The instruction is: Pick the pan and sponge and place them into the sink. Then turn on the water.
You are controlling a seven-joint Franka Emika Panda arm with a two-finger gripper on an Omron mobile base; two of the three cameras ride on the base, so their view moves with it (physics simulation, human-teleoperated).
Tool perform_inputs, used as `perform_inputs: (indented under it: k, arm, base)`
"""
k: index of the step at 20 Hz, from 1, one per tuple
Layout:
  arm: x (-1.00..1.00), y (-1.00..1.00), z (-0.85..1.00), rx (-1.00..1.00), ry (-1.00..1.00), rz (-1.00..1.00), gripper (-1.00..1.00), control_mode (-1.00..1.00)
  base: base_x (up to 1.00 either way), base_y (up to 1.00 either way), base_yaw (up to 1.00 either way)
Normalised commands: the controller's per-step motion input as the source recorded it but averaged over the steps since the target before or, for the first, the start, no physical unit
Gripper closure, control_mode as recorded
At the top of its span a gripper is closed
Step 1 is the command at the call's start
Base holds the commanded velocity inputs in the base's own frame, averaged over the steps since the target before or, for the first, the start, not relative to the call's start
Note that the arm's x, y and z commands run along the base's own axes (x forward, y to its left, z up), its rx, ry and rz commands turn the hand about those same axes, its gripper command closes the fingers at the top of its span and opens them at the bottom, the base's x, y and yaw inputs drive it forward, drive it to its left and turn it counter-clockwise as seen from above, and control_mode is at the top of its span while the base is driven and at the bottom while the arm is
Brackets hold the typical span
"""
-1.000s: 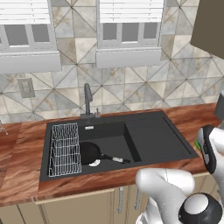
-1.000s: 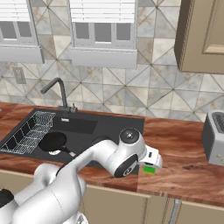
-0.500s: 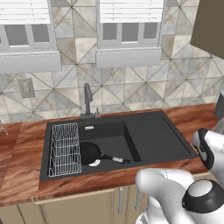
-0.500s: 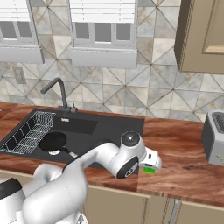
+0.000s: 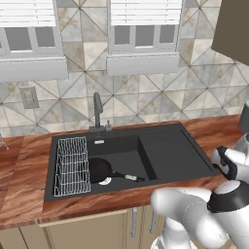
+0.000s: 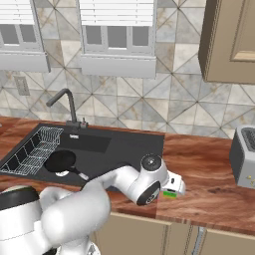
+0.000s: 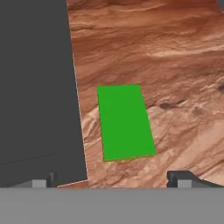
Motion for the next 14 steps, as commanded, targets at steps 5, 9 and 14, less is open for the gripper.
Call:
perform_inputs:
  k: [5,9,14]
  arm:
    - [0.17,-0.22,-0.16,0.0,0.0,0.0,-1.0,-1.0]
    - [0.19,-0.18,-0.14,0.03,0.0,0.0,-1.0,-1.0]
    - [0.19,-0.15,-0.16,0.04,0.0,0.0,-1.0,-1.0]
  base:
    - [0.0,0.0,0.0]
    - [0.0,0.0,0.0]
    - [0.0,0.0,0.0]
